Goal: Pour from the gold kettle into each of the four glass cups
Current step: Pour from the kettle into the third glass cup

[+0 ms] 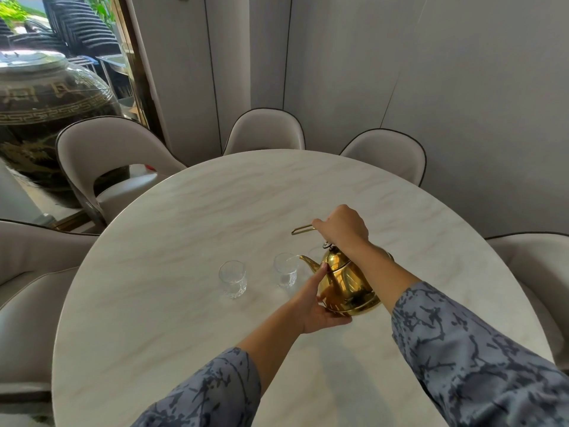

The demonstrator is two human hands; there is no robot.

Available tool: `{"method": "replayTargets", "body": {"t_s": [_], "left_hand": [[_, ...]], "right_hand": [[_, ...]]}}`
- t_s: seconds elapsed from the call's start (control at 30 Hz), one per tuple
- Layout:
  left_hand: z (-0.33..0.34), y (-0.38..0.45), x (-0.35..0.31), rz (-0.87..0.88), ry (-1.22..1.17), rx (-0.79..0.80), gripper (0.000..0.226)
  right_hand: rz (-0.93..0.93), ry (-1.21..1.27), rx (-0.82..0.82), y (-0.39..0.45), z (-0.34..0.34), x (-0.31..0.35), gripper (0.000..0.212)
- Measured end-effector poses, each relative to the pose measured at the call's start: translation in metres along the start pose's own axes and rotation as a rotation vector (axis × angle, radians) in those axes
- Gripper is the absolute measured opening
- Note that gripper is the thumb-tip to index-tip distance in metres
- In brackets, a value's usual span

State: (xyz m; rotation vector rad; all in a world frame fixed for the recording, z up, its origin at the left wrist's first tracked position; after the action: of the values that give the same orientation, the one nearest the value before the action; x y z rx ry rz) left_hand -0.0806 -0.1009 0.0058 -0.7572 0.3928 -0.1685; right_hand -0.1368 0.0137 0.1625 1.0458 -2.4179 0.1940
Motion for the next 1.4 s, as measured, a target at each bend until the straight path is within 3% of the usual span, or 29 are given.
{"method": "replayTargets", "body": {"t_s": [1.4], "left_hand": [[0.010, 0.008, -0.003, -0.029, -0.059, 0.041, 0.115]], "right_hand": [[-0.042, -0.060, 0.059, 0.009, -0.006, 0.012, 0.037]]}}
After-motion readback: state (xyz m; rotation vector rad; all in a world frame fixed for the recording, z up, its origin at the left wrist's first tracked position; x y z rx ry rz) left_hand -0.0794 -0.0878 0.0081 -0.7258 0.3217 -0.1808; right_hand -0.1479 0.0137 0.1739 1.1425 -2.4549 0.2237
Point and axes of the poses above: each hand's wrist, its own y-axis towards the middle knuckle, its own z-axis out of the palm, x = y × z, the point moved 8 cm from there along y, towards the middle knuckle, and after that the axes turned 6 degrees about -z, right-handed, at the moved point
